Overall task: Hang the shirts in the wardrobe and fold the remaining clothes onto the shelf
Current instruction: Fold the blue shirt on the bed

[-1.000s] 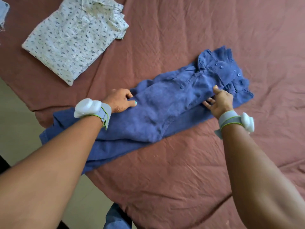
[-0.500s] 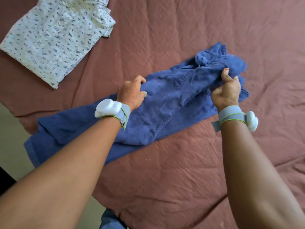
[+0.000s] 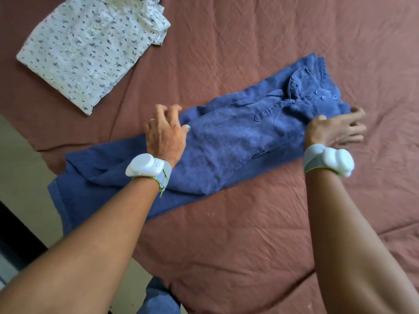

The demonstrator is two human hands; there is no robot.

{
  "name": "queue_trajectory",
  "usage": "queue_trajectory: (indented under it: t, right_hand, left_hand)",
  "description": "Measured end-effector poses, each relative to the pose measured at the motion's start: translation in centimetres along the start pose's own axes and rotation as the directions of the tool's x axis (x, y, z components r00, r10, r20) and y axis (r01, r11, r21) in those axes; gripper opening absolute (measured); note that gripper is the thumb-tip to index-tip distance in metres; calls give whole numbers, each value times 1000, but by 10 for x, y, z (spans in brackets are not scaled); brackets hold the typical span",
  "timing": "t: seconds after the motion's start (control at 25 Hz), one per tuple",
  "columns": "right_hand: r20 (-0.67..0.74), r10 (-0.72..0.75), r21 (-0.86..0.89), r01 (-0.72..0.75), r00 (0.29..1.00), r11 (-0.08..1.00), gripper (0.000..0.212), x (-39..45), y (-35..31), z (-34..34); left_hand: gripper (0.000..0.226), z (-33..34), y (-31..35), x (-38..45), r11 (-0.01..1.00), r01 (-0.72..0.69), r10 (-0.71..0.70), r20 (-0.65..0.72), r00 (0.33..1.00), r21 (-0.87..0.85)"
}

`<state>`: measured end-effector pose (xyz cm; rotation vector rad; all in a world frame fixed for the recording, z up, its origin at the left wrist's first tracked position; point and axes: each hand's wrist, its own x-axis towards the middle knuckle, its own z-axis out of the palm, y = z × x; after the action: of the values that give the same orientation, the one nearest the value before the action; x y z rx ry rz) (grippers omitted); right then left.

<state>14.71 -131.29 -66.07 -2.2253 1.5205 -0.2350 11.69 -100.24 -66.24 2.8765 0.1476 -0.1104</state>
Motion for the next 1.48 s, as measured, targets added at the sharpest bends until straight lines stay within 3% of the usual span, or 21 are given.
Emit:
queue_trajectory:
  t: [0.08, 0.16, 0.24, 0.32, 0.4, 0.48, 0.56, 0.64, 0.72, 0.8, 0.84, 0.88, 0.92, 0.96, 1.08, 1.16, 1.24, 1.36, 1.4, 1.44, 1.48]
  right_hand:
    - [135, -422, -68, 433, 897, 899, 44, -33, -13, 3]
    - [366, -731, 31, 778, 575, 628, 44, -60, -17, 20]
    - [498, -815, 66, 924, 297, 377, 50, -76, -25, 39]
    - [588, -786, 22, 968, 190, 251, 53, -79, -35, 51]
    - [647, -739, -40, 976, 188, 213, 49, -72, -39, 55]
    - [636, -712, -100, 946, 298, 307, 45, -60, -40, 54]
    - [583, -663, -162, 867, 469, 471, 45, -54, -42, 51]
    - [499, -648, -218, 807, 575, 549, 50, -60, -41, 51]
    - [415, -777, -153, 878, 474, 454, 51, -79, -39, 54]
    - [478, -864, 17, 982, 158, 189, 52, -94, -30, 60]
    - [539, -843, 55, 998, -9, 24, 52, -90, -24, 63]
    - [599, -794, 51, 994, -104, -92, 52, -78, -20, 65]
    - [640, -762, 4, 991, -104, -132, 53, -60, -18, 65]
    - [658, -753, -84, 992, -13, -90, 55, -37, -16, 64]
    - [600, -685, -345, 906, 413, 244, 59, 20, -23, 51]
    - [526, -685, -371, 861, 504, 349, 61, 23, -37, 44]
    - [455, -793, -262, 912, 405, 316, 65, -11, -41, 47]
    - [548, -834, 66, 997, -60, -29, 65, -79, -3, 57]
    - [579, -805, 91, 991, -129, -93, 64, -91, 14, 58]
    - [597, -796, 66, 995, -102, -78, 64, -94, 26, 58]
    - [599, -800, 10, 999, 34, 50, 64, -93, 33, 57]
  left_hand:
    - [44, -1, -23, -19, 989, 118, -112, -68, 991, 92]
    - [49, 2, -53, -34, 966, 184, -181, -33, 983, 180]
    - [46, 2, -92, -42, 943, 154, -158, -9, 987, 295]
    - [44, -8, -120, -42, 916, -1, -34, 79, 996, 402]
    - [46, -24, -134, -30, 899, -117, -13, 294, 956, 422]
    - [53, -37, -144, -15, 910, -51, -121, 383, 916, 411]
    - [62, -44, -148, -4, 898, 68, -220, 312, 924, 434]
    - [57, -40, -142, -1, 913, 127, -156, 43, 987, 388]
    - [43, -33, -113, -2, 961, -48, 91, -150, 984, 272]
    - [37, -15, -68, -13, 886, -439, 455, -99, 885, 149]
    - [40, 0, -46, -25, 809, -574, 582, -28, 813, 128]
    - [48, 14, -31, -38, 767, -629, 628, 53, 776, 129]
    - [58, 27, -24, -49, 763, -631, 617, 135, 775, 137]
    - [68, 38, -24, -57, 786, -602, 573, 196, 796, 142]
    - [85, 50, -33, -62, 815, -560, 512, 268, 816, 146]
    - [92, 47, -33, -56, 811, -562, 502, 300, 811, 164]
    - [98, 48, -32, -55, 816, -550, 472, 345, 811, 176]
    - [102, 50, -34, -56, 812, -558, 478, 355, 804, 171]
    - [99, 48, -36, -57, 811, -564, 494, 339, 801, 153]
    - [92, 46, -40, -58, 810, -571, 511, 315, 800, 136]
    - [84, 42, -46, -58, 809, -572, 522, 283, 805, 133]
